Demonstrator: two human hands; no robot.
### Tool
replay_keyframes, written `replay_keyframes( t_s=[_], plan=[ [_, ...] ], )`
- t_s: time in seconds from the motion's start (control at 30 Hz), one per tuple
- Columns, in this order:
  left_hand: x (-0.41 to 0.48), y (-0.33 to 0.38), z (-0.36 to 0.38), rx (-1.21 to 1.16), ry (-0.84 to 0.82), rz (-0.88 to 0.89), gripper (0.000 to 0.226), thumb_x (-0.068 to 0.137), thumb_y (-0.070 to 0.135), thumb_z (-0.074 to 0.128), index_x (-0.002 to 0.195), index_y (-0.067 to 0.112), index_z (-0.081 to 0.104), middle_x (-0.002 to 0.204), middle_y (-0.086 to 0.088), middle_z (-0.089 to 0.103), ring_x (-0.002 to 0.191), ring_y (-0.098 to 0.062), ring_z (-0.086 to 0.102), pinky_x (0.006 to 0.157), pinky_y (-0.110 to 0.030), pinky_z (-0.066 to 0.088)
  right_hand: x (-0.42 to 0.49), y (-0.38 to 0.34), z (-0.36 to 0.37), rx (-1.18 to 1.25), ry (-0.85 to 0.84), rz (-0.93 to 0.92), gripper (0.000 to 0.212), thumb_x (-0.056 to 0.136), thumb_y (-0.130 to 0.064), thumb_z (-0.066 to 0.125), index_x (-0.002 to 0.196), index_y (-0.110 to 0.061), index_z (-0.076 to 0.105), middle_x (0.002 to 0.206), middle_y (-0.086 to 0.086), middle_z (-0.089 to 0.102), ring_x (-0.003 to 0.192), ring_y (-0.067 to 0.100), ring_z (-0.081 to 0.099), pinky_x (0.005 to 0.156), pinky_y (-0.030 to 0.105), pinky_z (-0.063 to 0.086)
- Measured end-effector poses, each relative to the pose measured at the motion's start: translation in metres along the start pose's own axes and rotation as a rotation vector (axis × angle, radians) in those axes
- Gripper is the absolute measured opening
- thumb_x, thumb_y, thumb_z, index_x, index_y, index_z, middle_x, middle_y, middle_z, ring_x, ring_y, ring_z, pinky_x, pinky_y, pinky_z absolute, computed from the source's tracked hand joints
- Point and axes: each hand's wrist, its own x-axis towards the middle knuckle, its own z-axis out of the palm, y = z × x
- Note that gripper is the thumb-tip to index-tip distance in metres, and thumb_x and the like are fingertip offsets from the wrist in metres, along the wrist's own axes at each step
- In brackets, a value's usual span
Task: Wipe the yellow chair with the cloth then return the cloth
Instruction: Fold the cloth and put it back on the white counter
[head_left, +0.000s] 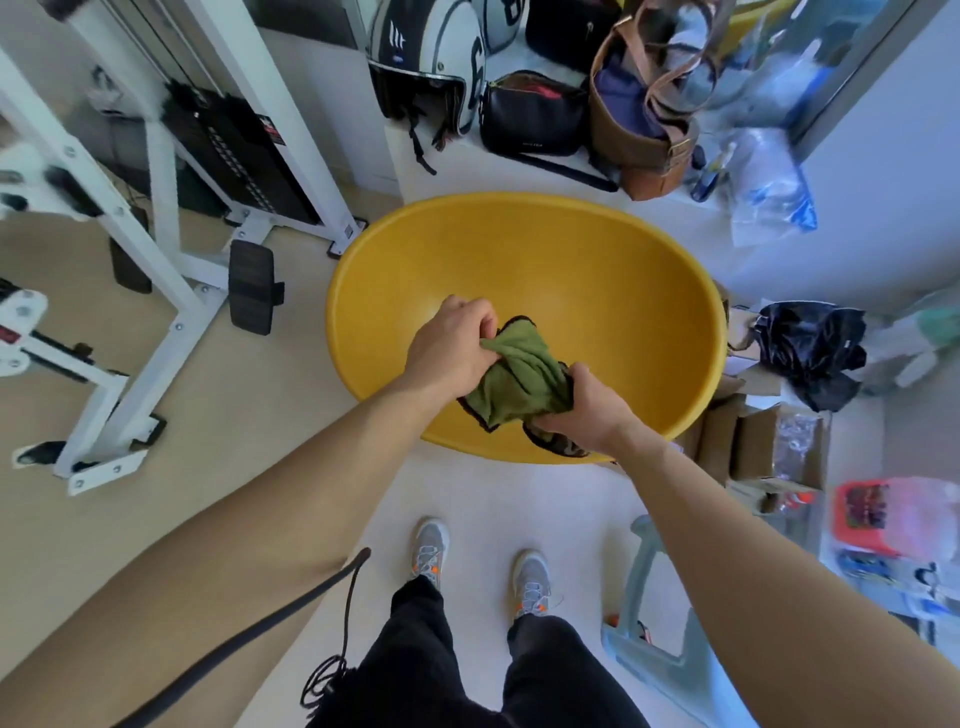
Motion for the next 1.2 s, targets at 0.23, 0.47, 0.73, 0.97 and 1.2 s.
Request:
replay_keyframes(
  t_s=[0.23,0.47,0.73,0.97,1.2],
  plan=[
    [-0.026,0.04,-0.037,-0.414,-0.028,-0.043,0.026,0.076,0.005,0.064,0.083,0.028,0.054,0.097,0.002,0.064,0.085,-0.018,0.057,0.071,-0.031,0.046,-0.033,-0.012,-0.038,0.177,0.138,-0.177,0.011,0.089,-0.018,0.065,0.087,-0.011,0.057,0.085,0.001,0.053,0.078,0.019,0.049,0.068,0.034,0.039],
    [-0.049,0.039,-0.07,-0.967,-0.348,-0.223,0.055,0.082,0.046,0.075,0.125,0.013,0.066,0.118,-0.008,0.072,0.111,-0.023,0.068,0.103,-0.041,0.049,-0.065,-0.075,-0.084,0.561,0.076,-0.42,0.02,0.091,0.001,0.06,0.088,-0.017,0.067,0.078,-0.011,0.068,0.077,0.01,0.064,0.07,0.023,0.052],
    [-0.06,0.034,-0.099,-1.088,-0.115,-0.134,0.019,0.091,0.022,0.069,0.109,0.017,0.068,0.106,-0.005,0.076,0.101,-0.024,0.072,0.09,-0.039,0.057,-0.08,-0.141,-0.113,0.42,-0.196,-0.292,0.036,0.09,-0.047,0.067,0.092,-0.011,0.074,0.083,0.003,0.077,0.075,0.021,0.074,0.069,0.031,0.058],
    [-0.055,0.057,-0.104,-0.754,0.086,-0.036,0.025,0.078,0.032,0.082,0.08,0.014,0.064,0.071,0.008,0.068,0.063,-0.005,0.063,0.06,-0.022,0.05,-0.067,-0.166,-0.1,0.0,0.305,-0.464,0.027,0.099,-0.034,0.055,0.078,-0.017,0.057,0.068,-0.003,0.056,0.066,0.02,0.052,0.057,0.034,0.038],
    [-0.058,0.029,-0.09,-0.779,-0.113,0.026,0.022,0.078,0.018,0.083,0.095,0.026,0.072,0.089,0.013,0.076,0.084,0.0,0.071,0.069,-0.014,0.051,-0.098,-0.205,-0.122,0.816,0.229,-0.598,0.021,0.098,-0.017,0.061,0.084,-0.002,0.059,0.073,0.01,0.052,0.068,0.02,0.053,0.064,0.032,0.045]
  ],
)
